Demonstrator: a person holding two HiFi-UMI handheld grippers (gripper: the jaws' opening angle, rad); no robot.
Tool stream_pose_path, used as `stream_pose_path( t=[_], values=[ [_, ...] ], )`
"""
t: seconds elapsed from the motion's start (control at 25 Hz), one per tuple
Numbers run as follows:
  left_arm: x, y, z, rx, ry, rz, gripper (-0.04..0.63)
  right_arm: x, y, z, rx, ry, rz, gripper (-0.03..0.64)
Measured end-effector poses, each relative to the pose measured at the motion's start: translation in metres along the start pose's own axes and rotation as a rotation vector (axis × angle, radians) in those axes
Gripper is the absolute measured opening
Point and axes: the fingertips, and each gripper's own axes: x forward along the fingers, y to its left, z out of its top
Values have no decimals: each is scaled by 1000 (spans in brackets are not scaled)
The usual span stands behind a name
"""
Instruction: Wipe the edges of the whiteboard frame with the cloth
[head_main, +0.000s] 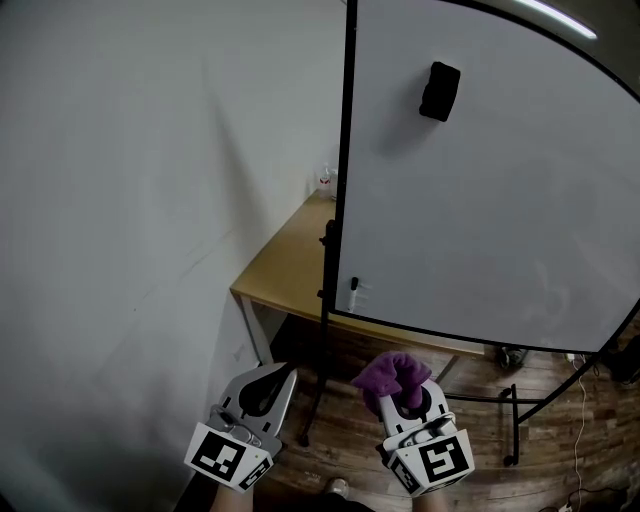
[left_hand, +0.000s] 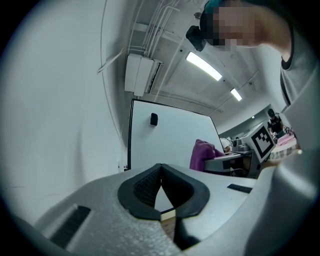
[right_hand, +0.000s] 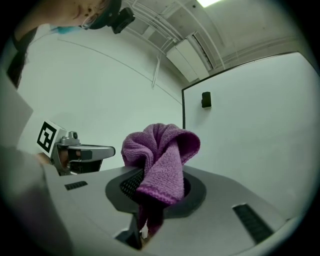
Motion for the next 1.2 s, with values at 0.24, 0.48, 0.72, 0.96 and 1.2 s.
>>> stream_pose_path(
  t=[0.24,0.48,0.72,0.96,1.2],
  values=[
    [41,24,-5,11,-10,-10,17,38,-21,3,42,-15,56,58],
    [79,36,-7,34,-17,-17,17,63,-51,6,-20,-31,-7,60],
    [96,47,-7,59,-21,-16,17,84,-65,1,-49,3,-37,63],
    [109,65,-7,61,-20,-37,17,105,-71,0,-41,26,-63,63],
    [133,87,-8,50,-32,-102,17,129,-85,7,-17,35,-134,63]
  ],
)
